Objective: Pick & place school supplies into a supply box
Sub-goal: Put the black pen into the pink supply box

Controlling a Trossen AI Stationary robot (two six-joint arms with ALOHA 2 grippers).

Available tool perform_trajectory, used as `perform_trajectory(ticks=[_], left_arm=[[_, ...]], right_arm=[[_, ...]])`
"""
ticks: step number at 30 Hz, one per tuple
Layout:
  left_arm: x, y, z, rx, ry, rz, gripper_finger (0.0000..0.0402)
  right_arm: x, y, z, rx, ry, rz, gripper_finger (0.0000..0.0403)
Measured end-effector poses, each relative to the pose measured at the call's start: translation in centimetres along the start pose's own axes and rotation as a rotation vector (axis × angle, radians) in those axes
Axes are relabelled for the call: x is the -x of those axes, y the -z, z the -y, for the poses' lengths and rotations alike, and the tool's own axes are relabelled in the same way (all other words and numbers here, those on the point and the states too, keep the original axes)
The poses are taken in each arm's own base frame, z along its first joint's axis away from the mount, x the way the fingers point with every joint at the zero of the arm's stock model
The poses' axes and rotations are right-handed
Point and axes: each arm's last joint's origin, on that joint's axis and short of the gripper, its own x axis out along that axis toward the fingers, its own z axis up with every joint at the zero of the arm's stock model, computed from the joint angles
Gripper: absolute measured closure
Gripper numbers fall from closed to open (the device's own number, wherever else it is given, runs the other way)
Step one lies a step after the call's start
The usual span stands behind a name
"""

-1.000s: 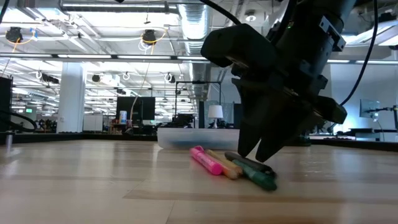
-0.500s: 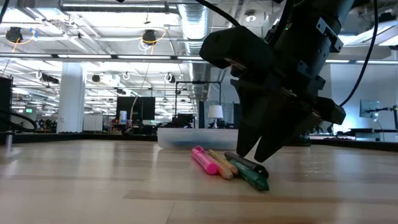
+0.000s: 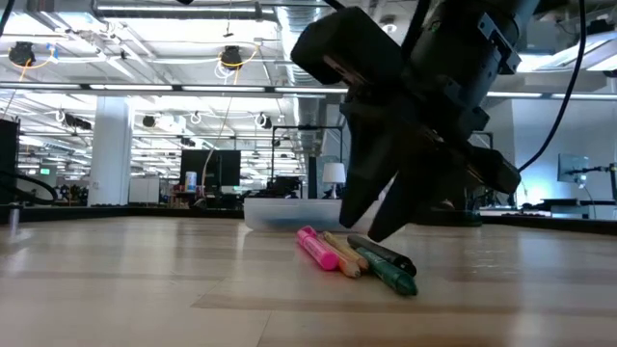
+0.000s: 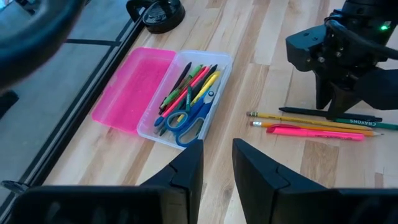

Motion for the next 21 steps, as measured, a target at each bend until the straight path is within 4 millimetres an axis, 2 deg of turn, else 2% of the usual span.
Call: perform_trajectory(ticks=[7,21], left_arm=[[0.00,0.00,0.00,0.000,0.000,0.000,0.0322],[0.00,0.00,0.00,0.004,0.001,0.000,0.0322]], right_arm=[[0.03,0.10,0.56,0.023,0.057,-0.011,0.0285],[0.02,0.11,0.55,0.037,0.057,-0.011,0.0285]])
